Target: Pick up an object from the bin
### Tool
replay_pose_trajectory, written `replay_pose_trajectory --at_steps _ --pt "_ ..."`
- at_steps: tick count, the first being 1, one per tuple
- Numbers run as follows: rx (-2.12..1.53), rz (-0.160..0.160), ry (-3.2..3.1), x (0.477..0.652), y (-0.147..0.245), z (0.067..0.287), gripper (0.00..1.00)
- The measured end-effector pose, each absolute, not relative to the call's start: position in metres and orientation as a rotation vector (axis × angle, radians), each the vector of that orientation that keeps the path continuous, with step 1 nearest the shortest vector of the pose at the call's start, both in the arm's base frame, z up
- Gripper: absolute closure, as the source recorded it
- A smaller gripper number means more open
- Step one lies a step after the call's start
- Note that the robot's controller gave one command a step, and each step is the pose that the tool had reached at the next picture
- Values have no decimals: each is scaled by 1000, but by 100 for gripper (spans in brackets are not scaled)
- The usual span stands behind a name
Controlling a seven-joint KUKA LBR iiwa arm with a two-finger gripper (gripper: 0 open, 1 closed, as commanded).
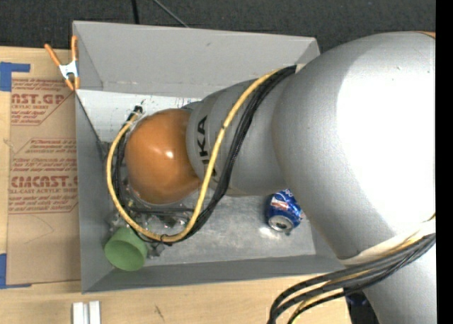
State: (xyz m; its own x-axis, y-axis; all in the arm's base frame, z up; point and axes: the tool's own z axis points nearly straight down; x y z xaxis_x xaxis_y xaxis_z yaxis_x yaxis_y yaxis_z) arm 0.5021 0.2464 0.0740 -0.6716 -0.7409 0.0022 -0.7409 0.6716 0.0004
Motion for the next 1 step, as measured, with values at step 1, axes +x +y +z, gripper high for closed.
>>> replay_pose_trajectory --at_steps 1 --pt "1291 1 -2877 537 227 220 100"
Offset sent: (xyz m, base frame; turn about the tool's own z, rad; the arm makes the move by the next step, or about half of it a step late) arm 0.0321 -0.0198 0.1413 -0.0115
